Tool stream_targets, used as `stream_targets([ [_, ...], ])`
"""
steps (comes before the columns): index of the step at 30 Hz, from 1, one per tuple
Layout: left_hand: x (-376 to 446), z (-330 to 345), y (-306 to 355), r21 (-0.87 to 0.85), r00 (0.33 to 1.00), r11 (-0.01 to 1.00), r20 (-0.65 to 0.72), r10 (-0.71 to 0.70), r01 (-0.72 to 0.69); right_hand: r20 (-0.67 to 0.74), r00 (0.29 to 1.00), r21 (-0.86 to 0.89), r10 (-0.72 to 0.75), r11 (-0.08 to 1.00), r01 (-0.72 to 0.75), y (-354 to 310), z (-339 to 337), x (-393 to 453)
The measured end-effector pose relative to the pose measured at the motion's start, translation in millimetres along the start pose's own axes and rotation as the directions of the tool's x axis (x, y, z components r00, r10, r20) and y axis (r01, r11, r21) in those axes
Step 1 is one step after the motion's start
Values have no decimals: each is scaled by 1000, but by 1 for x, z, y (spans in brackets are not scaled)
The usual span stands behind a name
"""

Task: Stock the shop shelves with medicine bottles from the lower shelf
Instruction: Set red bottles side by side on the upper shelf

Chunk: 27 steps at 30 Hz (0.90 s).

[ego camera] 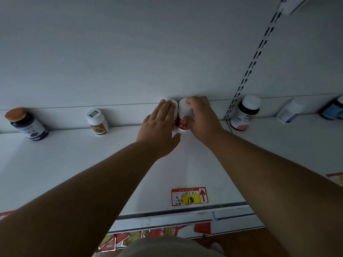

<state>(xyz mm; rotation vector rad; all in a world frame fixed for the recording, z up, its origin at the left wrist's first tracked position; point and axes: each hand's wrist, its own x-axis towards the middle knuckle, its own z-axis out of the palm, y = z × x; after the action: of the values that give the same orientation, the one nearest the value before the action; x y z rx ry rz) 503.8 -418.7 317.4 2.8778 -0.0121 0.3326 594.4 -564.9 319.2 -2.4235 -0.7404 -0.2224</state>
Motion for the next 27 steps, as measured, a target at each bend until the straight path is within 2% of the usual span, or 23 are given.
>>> stream_targets([
  [4, -10, -4, 8, 14, 1000, 1000, -14, 5, -5, 39, 995, 53, 96, 994, -98, -7, -10, -7],
  [8, -35, -11, 23, -41, 995, 997, -73, -67, 65, 10, 996, 55, 87, 995, -88, -14, -20, -27],
  [14, -105, -30, 50, -56, 978, 981, -84, -191, 187, -34, 997, 103, -70, 992, 73, -45, -35, -78],
  [18, -174, -41, 65, -45, 955, 958, -84, -286, 283, -31, 982, 224, -188, 956, 191, -81, -40, -122],
  [22, -243, -55, 61, -51, 935, 936, -54, -351, 349, 8, 969, 302, -248, 924, 235, -126, -39, -175],
  [27, -307, -70, 29, -89, 931, 933, -84, -355, 348, 37, 958, 297, -283, 919, 260, -183, -27, -223],
])
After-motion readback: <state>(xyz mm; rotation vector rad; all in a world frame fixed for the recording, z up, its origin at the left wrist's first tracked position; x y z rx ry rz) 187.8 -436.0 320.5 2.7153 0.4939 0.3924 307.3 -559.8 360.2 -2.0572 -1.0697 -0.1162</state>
